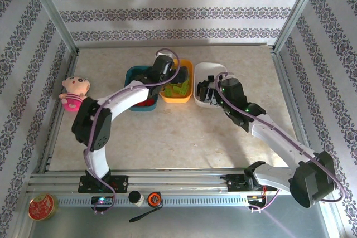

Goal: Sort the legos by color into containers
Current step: Place the lego in the container, then reset both arms

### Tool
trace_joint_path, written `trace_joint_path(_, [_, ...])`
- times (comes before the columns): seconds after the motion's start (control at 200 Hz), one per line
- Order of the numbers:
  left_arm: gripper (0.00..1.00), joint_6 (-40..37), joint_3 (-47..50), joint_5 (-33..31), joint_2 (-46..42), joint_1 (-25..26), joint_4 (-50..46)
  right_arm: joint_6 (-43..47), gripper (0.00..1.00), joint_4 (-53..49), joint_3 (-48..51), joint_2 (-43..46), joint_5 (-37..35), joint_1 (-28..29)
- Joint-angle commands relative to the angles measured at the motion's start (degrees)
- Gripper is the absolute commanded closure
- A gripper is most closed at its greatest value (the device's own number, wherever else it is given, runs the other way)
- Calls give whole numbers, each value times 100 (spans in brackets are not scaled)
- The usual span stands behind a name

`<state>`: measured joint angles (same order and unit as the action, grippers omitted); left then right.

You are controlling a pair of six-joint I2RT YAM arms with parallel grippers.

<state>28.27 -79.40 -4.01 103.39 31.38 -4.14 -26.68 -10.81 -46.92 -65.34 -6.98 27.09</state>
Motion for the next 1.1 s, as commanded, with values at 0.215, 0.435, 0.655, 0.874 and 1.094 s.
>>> trace_joint_path(0.215, [0, -311, 2402, -1005, -2377, -82, 1118, -98, 2, 354, 308, 298, -536, -46])
trace_joint_path(0.435, [1, -1179, 4235, -2004, -3335, -98, 2368, -304, 2, 1077, 745, 483, -1059, -46])
trace_joint_path(0.655, [1, -2247, 4673, -2863, -3181, -930, 2911, -150, 2, 1515, 958, 528, -1329, -55])
trace_joint_path(0.874, [1, -2336, 4538, -1931, -2253, -2322, 2746, -189, 2, 1494, 1039, 514, -1345, -79])
trace_joint_path(1.094, [1, -2896, 4911, -1296, -1670, -2540, 3982, -180, 2, 1511, 1062, 390, -1264, -108])
